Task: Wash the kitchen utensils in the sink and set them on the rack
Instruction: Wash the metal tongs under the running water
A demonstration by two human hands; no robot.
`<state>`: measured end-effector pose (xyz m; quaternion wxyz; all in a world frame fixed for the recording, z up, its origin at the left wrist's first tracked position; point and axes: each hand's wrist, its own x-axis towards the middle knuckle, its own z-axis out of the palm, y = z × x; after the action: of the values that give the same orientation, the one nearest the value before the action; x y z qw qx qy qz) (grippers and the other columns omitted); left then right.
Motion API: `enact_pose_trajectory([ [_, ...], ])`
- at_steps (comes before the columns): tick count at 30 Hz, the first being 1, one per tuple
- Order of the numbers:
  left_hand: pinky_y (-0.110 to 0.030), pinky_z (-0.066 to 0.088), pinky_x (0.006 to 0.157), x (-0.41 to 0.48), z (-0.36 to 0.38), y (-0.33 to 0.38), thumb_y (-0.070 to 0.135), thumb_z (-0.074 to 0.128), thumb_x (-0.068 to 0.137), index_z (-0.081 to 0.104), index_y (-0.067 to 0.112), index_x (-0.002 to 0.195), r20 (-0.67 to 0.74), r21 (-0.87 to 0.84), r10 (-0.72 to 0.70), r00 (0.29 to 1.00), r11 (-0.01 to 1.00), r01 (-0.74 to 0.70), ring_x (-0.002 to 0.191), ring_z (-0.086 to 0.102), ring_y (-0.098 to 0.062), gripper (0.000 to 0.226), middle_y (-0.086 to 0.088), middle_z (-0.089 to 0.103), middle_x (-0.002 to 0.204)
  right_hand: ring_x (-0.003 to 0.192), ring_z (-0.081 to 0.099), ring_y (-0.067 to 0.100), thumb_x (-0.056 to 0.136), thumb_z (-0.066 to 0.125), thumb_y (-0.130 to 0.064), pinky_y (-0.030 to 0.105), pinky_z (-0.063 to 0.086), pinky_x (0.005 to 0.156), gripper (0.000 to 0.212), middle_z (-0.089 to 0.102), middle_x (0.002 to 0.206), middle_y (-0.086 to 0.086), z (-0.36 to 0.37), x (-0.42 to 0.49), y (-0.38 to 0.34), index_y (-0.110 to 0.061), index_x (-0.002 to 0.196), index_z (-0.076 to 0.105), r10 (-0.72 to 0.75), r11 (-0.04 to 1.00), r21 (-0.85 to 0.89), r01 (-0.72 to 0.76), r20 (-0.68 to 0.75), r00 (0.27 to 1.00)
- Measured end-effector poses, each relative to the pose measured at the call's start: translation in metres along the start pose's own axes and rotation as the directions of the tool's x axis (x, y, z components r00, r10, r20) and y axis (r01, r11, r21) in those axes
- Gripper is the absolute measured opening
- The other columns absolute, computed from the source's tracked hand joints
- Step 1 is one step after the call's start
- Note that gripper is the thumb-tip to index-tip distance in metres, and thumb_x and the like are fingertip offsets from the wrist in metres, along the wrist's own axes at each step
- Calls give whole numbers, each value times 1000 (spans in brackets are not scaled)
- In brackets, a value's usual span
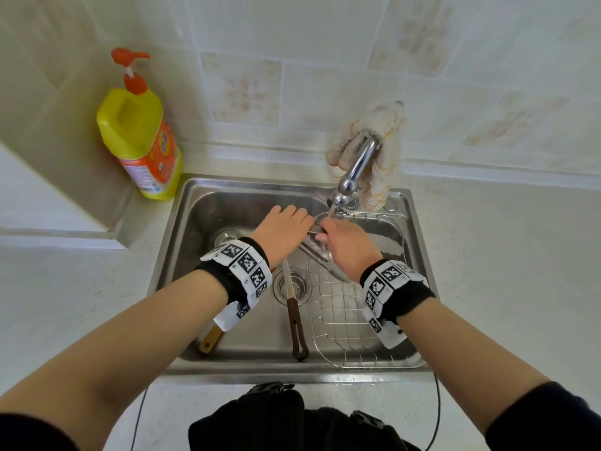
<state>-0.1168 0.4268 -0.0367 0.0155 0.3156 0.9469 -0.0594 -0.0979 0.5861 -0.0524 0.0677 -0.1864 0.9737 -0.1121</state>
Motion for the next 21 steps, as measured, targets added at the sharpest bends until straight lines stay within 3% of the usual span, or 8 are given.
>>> enact_pose_trajectory([
  [2, -36, 28, 103, -1, 1, 1, 20, 42, 96, 35, 14, 134, -28, -42, -34, 999, 999, 33, 124, 37, -22, 39, -6, 39, 134, 84, 57, 19, 99, 33, -33, 28, 42, 74, 29, 57, 95, 3, 3, -8, 11, -10, 103, 48, 124, 992, 26, -125, 21, 992],
  [4, -36, 25, 109, -3, 0, -5, 20, 46, 95, 31, 14, 140, -82, -240, -175, 981, 959, 151, 132, 33, -21, 48, -7, 36, 141, 82, 58, 21, 100, 35, -27, 29, 43, 71, 23, 58, 96, 5, 3, -15, 21, -8, 104, 47, 242, 967, 75, -242, 21, 970],
  [7, -40, 32, 110, -7, 3, -17, 22, 49, 94, 34, 10, 138, 67, -589, -373, 926, 734, 338, 126, 44, -21, 47, -7, 45, 137, 70, 53, 17, 100, 33, -29, 28, 40, 65, 25, 54, 88, 3, 1, -20, 22, -7, 100, 45, 281, 941, 185, -283, 36, 959],
  [10, -39, 40, 103, -11, 12, -15, 26, 48, 95, 43, 12, 128, 279, -690, -225, 934, 629, 357, 114, 54, -20, 36, -5, 55, 123, 59, 42, 6, 100, 31, -29, 20, 33, 58, 20, 48, 79, -3, 2, -18, 8, -12, 94, 39, 243, 918, 302, -258, 85, 966],
  [12, -34, 44, 97, -13, 17, -12, 27, 47, 95, 46, 13, 124, 331, -726, -124, 936, 600, 336, 108, 57, -18, 32, -5, 59, 118, 59, 41, 4, 101, 29, -29, 16, 29, 52, 22, 45, 74, -6, 3, -13, -4, -10, 96, 41, 200, 897, 388, -210, 65, 978],
  [16, -33, 45, 93, -18, 14, -13, 21, 44, 96, 49, 13, 100, 240, -829, -144, 960, 484, 280, 100, 60, -19, 10, 0, 61, 99, 70, 50, 16, 101, 30, -26, 25, 38, 62, 26, 51, 83, 2, 5, -4, -20, -6, 102, 46, 143, 853, 511, -102, -41, 989],
  [21, -24, 46, 79, -25, 4, -17, 16, 39, 98, 43, 13, 100, 106, -874, -184, 977, 452, 180, 85, 59, -17, 5, 0, 58, 88, 84, 52, 16, 101, 33, -25, 23, 37, 74, 28, 50, 97, 3, 1, -1, -19, -5, 109, 50, 140, 828, 552, -96, -38, 989],
])
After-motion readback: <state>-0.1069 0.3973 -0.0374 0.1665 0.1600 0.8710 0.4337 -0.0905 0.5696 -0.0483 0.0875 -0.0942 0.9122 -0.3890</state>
